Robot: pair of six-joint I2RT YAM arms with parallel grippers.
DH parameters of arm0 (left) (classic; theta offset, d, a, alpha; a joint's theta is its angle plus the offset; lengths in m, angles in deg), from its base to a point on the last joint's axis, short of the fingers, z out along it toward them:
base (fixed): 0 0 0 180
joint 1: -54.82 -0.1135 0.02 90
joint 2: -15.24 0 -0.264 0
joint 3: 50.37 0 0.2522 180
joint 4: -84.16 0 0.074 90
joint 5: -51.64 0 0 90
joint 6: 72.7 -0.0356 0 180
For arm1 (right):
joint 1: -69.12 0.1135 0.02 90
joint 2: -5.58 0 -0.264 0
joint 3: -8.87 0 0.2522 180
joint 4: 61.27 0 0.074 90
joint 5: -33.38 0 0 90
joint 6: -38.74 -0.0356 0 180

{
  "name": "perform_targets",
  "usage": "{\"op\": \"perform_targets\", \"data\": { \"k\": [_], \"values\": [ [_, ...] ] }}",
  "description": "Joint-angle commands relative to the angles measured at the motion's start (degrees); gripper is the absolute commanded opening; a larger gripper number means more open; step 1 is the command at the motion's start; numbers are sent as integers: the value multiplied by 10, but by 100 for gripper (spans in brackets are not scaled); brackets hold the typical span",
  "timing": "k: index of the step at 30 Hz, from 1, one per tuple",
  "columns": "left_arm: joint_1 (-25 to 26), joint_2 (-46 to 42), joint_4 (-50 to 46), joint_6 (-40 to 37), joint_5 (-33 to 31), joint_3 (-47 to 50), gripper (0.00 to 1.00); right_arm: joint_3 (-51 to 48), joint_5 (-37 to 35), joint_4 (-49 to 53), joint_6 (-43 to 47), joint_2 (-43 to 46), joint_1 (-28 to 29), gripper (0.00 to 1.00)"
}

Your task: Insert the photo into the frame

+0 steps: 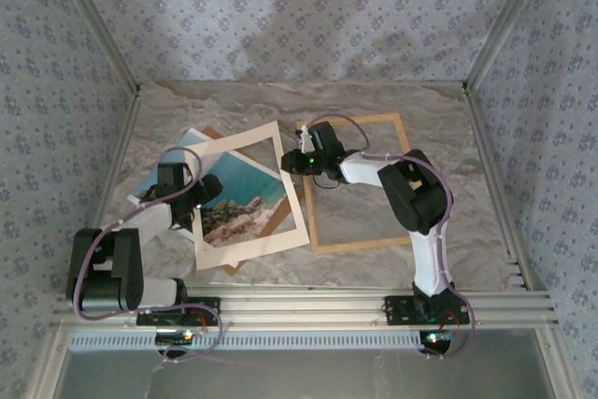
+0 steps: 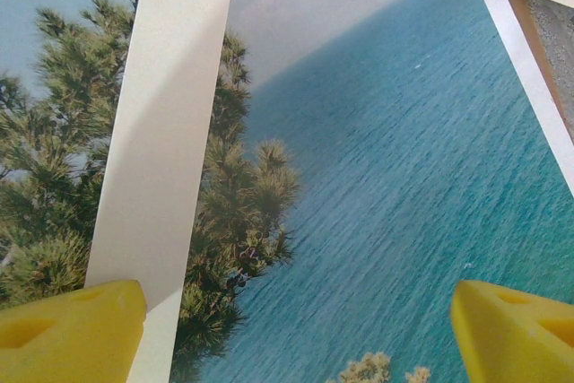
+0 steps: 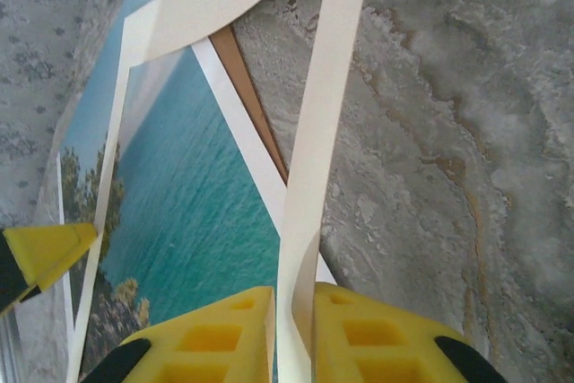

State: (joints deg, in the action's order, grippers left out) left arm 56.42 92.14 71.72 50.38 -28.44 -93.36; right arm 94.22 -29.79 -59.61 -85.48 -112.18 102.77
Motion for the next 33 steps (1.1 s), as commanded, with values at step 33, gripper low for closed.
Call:
{"op": "perform_targets", "data": {
  "k": [33],
  "values": [
    [29,-252,-121,70,-4,-44,89,94,159,428,157,194,-122,0]
  ]
}}
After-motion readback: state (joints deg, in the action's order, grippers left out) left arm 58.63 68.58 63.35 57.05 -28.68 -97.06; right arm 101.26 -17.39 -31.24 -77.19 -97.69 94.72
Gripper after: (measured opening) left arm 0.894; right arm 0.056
